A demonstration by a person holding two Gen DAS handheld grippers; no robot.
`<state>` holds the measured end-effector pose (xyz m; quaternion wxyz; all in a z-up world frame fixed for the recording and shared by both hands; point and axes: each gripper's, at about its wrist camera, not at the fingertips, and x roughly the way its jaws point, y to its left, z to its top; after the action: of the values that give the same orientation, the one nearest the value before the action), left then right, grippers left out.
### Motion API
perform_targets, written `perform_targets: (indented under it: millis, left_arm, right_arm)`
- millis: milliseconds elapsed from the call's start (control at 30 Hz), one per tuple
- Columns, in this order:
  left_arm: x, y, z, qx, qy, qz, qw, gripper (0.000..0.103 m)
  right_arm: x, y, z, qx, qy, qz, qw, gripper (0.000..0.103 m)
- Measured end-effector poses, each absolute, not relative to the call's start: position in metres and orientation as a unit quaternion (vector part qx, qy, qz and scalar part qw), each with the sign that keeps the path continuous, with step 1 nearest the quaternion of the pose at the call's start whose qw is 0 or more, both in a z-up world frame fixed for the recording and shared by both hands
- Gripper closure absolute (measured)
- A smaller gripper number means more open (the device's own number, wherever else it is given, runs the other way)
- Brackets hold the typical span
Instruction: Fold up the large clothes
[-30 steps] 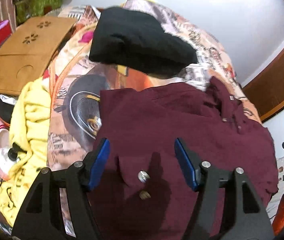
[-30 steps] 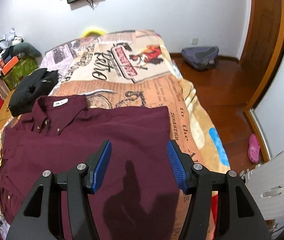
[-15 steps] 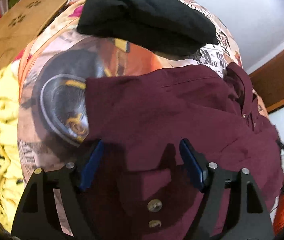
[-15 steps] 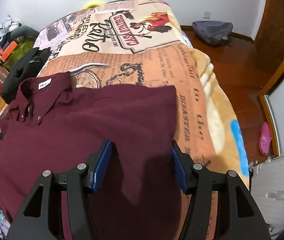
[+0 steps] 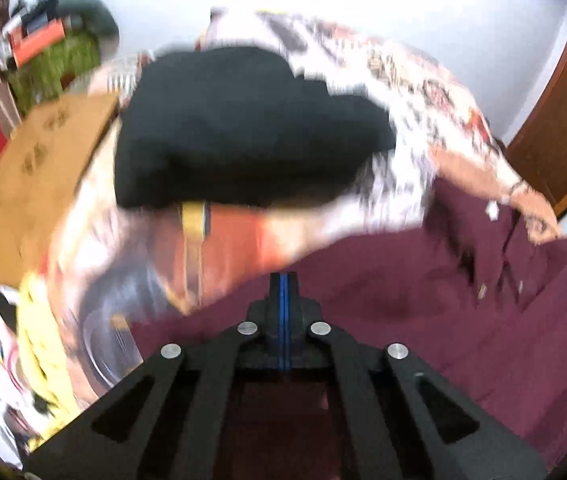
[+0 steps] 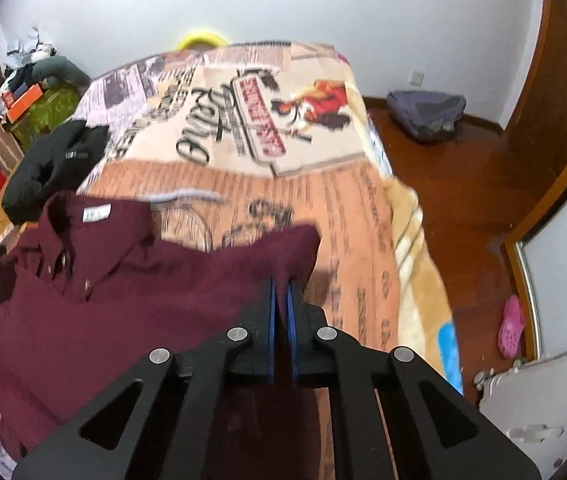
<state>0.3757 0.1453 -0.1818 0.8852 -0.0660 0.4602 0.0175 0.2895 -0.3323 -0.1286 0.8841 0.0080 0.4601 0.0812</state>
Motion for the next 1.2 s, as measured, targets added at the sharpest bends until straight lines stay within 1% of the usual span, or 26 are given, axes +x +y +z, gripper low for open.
perform_targets:
  millis: [100,167,200,267,333,400,433,467,500,533,567,600,633,667,733,767,867,900,933,967,1033,1100,1133,1200]
  left_arm:
    - [0.387,0.158,-0.157,-0.070,0.445,0.029,0.892,0.103]
    - [0.389,0.168,-0.151,-0.078,0.450,0.028,0.889,0.103]
    - [0.386,0.175,-0.150,-0.082,0.453,0.032,0.887,0.101]
    - [0.377,0.187,-0.154,-0.088,0.465,0.037,0.880,0.089]
    - [0.363,0.198,-0.167,-0.091,0.479,0.040,0.872,0.056]
    - [0.348,0.204,-0.182,-0.094,0.492,0.049,0.864,0.047]
    - [0.340,0.208,-0.192,-0.100,0.503,0.051,0.857,0.046]
    - [0.334,0.210,-0.201,-0.109,0.513,0.050,0.850,0.046]
    - [0.330,0.213,-0.214,-0.126,0.529,0.044,0.838,0.046]
    - [0.325,0.218,-0.226,-0.149,0.542,0.034,0.827,0.046]
    - [0.321,0.220,-0.235,-0.168,0.551,0.027,0.817,0.046]
    - [0.317,0.223,-0.245,-0.193,0.553,0.015,0.811,0.046]
    - [0.312,0.224,-0.247,-0.206,0.539,0.011,0.817,0.046]
    - [0.310,0.224,-0.248,-0.215,0.530,0.009,0.821,0.044]
    - [0.310,0.224,-0.249,-0.232,0.524,-0.003,0.820,0.032]
    - [0.312,0.223,-0.249,-0.241,0.523,-0.008,0.818,0.031]
    - [0.320,0.220,-0.250,-0.245,0.528,-0.010,0.813,0.031]
    - [0.323,0.217,-0.247,-0.240,0.527,-0.012,0.815,0.033]
    - [0.326,0.217,-0.245,-0.235,0.524,-0.011,0.819,0.042]
    - [0.327,0.216,-0.245,-0.231,0.524,-0.007,0.820,0.046]
    - [0.334,0.217,-0.245,-0.233,0.524,0.004,0.819,0.060]
    - [0.339,0.217,-0.245,-0.238,0.519,0.007,0.821,0.066]
    - [0.341,0.215,-0.243,-0.239,0.517,0.008,0.822,0.075]
    - [0.344,0.213,-0.240,-0.236,0.514,0.009,0.825,0.085]
  right_arm:
    - [0.304,-0.337,-0.122,0.013,0.450,0.069,0.890,0.099]
    - [0.312,-0.341,-0.124,0.023,0.453,0.071,0.888,0.099]
    - [0.314,-0.343,-0.126,0.022,0.454,0.061,0.889,0.099]
    - [0.313,-0.345,-0.130,0.022,0.453,0.053,0.890,0.099]
    - [0.310,-0.346,-0.136,0.032,0.461,0.067,0.884,0.099]
    - [0.305,-0.348,-0.139,0.049,0.474,0.083,0.875,0.096]
    - [0.303,-0.348,-0.142,0.053,0.482,0.090,0.870,0.090]
    - [0.300,-0.346,-0.144,0.050,0.490,0.096,0.865,0.081]
    - [0.297,-0.344,-0.146,0.043,0.492,0.098,0.864,0.075]
    - [0.293,-0.343,-0.146,0.035,0.492,0.097,0.865,0.063]
    - [0.288,-0.341,-0.148,0.024,0.490,0.092,0.866,0.055]
    - [0.286,-0.340,-0.148,0.016,0.490,0.090,0.867,0.053]
    - [0.283,-0.340,-0.149,0.011,0.491,0.089,0.867,0.053]
    - [0.282,-0.340,-0.151,0.009,0.495,0.092,0.864,0.053]
    - [0.281,-0.340,-0.156,0.010,0.504,0.097,0.858,0.052]
    - [0.280,-0.341,-0.160,0.008,0.509,0.095,0.856,0.052]
    - [0.283,-0.343,-0.174,0.021,0.535,0.099,0.839,0.052]
    - [0.283,-0.344,-0.177,0.028,0.539,0.101,0.836,0.052]
    - [0.284,-0.346,-0.181,0.037,0.541,0.102,0.834,0.051]
    - [0.283,-0.346,-0.182,0.043,0.541,0.105,0.833,0.049]
    - [0.282,-0.349,-0.182,0.057,0.538,0.110,0.834,0.049]
    - [0.283,-0.348,-0.183,0.057,0.536,0.111,0.835,0.049]
    - [0.284,-0.347,-0.183,0.054,0.535,0.111,0.836,0.051]
    - [0.285,-0.343,-0.181,0.043,0.531,0.107,0.839,0.057]
